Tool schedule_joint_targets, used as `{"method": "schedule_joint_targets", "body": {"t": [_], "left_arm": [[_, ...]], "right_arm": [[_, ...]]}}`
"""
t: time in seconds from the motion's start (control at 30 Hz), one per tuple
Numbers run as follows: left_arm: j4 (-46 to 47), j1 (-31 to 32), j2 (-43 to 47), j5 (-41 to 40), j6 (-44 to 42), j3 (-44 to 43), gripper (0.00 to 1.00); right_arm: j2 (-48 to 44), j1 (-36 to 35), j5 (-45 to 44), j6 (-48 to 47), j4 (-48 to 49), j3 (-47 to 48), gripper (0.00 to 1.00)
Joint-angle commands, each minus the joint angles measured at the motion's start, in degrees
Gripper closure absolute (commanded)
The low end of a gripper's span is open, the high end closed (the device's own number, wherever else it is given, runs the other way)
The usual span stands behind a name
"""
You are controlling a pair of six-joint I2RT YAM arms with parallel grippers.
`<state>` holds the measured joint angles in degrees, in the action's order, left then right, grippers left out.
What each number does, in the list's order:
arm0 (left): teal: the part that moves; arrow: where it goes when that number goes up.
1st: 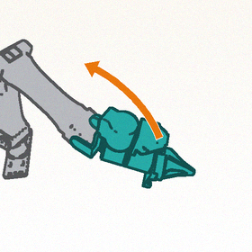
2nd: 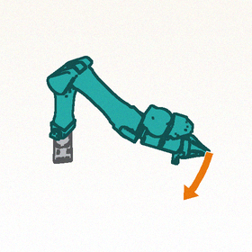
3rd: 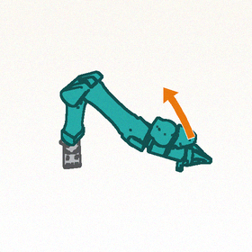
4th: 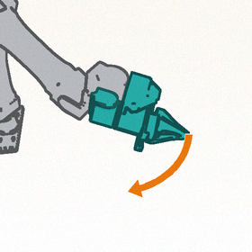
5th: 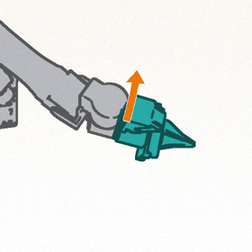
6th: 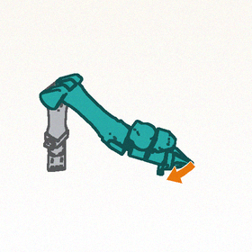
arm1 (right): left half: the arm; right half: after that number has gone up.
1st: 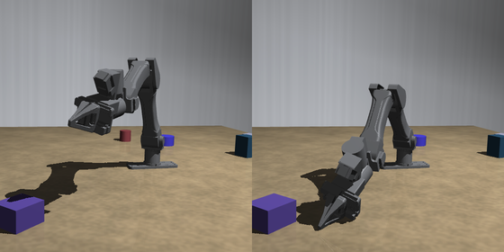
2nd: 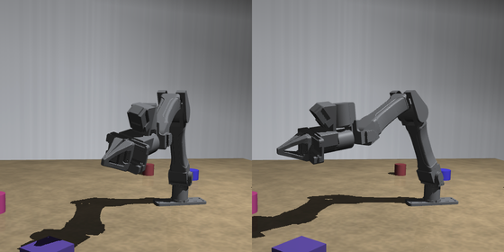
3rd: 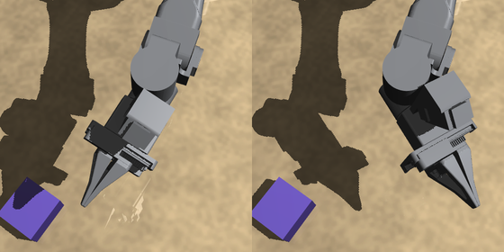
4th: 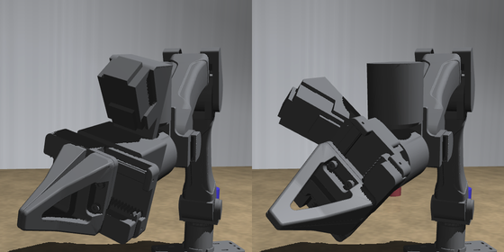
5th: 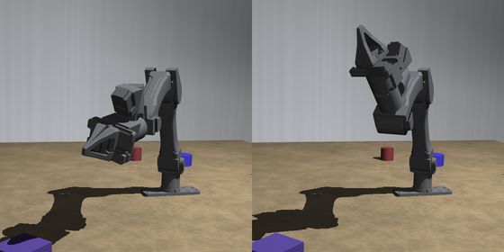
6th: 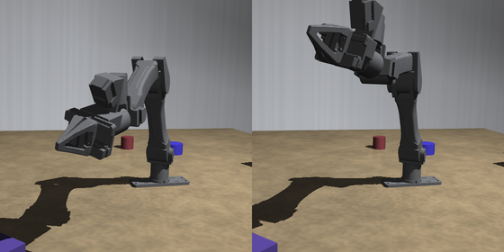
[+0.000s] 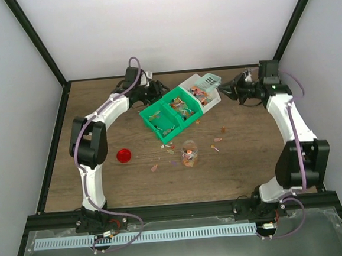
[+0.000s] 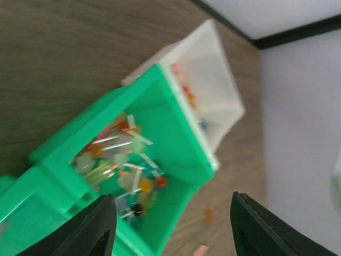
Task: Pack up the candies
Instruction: Adjust the spatula, then scoop the fake candies from the storage box.
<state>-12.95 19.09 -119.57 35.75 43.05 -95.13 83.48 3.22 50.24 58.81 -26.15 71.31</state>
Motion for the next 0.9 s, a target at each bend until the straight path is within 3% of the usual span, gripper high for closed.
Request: {"method": "schedule_joint_targets", "body": {"t": [0.0,0.13,0.23,0.4,0.57,0.7,0.87], "left_arm": [[-18.1,6.0,3.5,-22.1,-4.1,-2.9,0.38],[-28.6,9.8,2.8,-35.7,0.6,-7.3,0.26],[-31.8,10.8,3.5,-40.8,7.2,-7.1,0.22],[-33.5,10.8,1.0,-42.7,12.0,-7.9,0.28],[-36.2,10.8,-7.0,-43.2,12.1,-16.6,0.37],[-38.9,10.8,-12.6,-42.4,11.5,-24.2,0.40],[-39.6,10.8,-15.0,-41.3,11.6,-25.9,0.41]], "right_arm": [[7.6,-0.4,-5.6,0.1,-12.1,11.7,0.99],[12.9,-0.4,-8.6,-1.8,-18.4,21.6,0.99],[16.9,-0.4,-9.1,-2.1,-20.5,25.0,0.99],[21.3,-0.5,-7.7,-1.6,-20.0,26.0,0.99],[25.6,-0.4,-8.1,-2.7,-22.6,29.9,0.99],[28.7,-0.5,-9.2,-3.4,-24.7,32.9,0.99],[31.0,-0.4,-11.4,-3.6,-28.1,35.4,0.99]]}}
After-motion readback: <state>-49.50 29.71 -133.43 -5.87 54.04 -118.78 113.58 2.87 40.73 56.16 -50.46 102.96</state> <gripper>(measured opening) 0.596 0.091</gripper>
